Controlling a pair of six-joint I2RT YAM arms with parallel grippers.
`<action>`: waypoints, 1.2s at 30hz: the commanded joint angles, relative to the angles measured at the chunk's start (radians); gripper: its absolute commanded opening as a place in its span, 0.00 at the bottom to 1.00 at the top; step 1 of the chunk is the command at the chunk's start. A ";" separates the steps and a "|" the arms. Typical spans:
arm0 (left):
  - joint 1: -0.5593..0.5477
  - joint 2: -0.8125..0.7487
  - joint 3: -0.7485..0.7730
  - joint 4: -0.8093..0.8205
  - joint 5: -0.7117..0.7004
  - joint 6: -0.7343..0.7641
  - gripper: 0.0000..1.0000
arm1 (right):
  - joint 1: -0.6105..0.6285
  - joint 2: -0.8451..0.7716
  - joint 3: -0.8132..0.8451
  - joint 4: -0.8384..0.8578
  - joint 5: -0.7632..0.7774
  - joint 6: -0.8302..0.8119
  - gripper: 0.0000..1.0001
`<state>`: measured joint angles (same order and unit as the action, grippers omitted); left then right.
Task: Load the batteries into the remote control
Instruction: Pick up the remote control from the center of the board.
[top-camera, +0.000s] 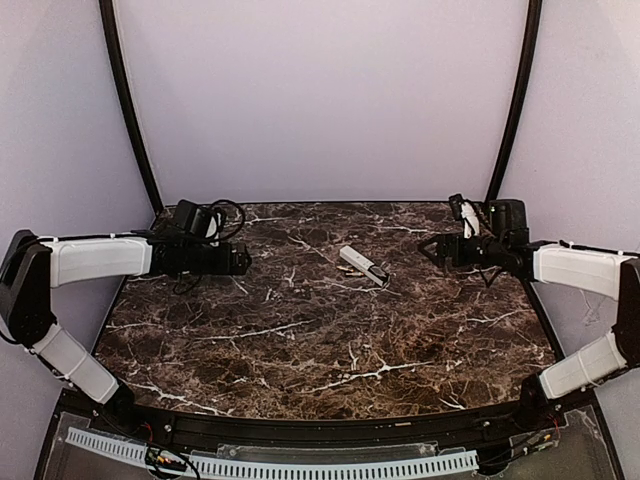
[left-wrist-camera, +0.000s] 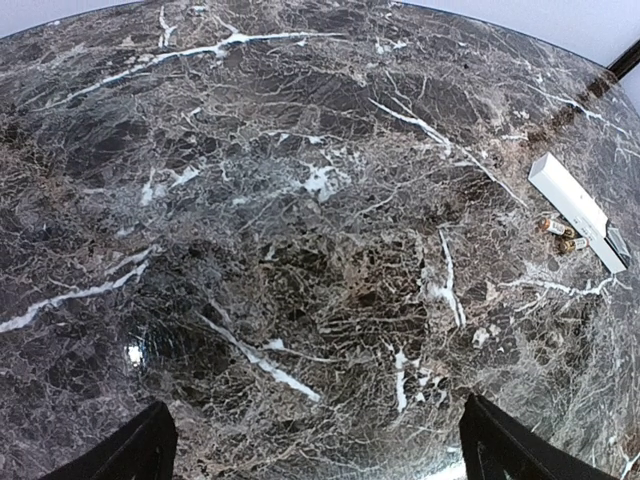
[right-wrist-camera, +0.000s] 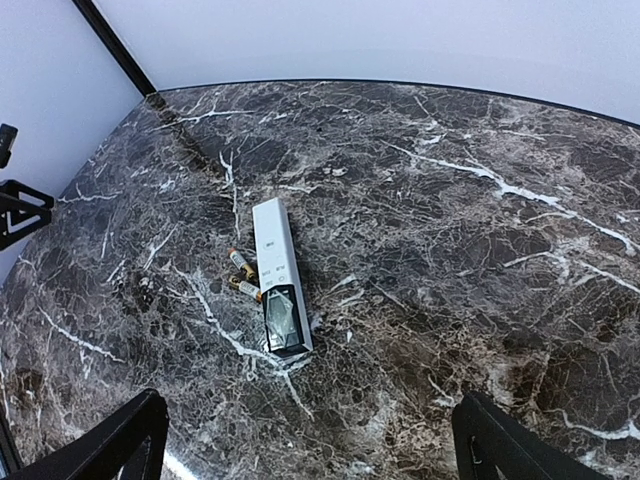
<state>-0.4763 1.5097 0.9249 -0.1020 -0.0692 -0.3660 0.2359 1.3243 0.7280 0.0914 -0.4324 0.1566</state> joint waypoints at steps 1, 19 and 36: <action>-0.007 -0.068 -0.001 0.029 -0.041 -0.022 1.00 | 0.009 0.057 0.068 -0.035 -0.036 -0.075 0.99; -0.009 -0.070 0.015 0.028 0.128 0.070 1.00 | 0.131 0.459 0.417 -0.276 0.015 -0.276 0.88; -0.008 -0.010 0.030 0.051 0.180 0.067 1.00 | 0.225 0.650 0.519 -0.331 0.131 -0.366 0.70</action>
<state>-0.4808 1.4944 0.9291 -0.0742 0.0868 -0.3065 0.4500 1.9362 1.2114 -0.2344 -0.3496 -0.1795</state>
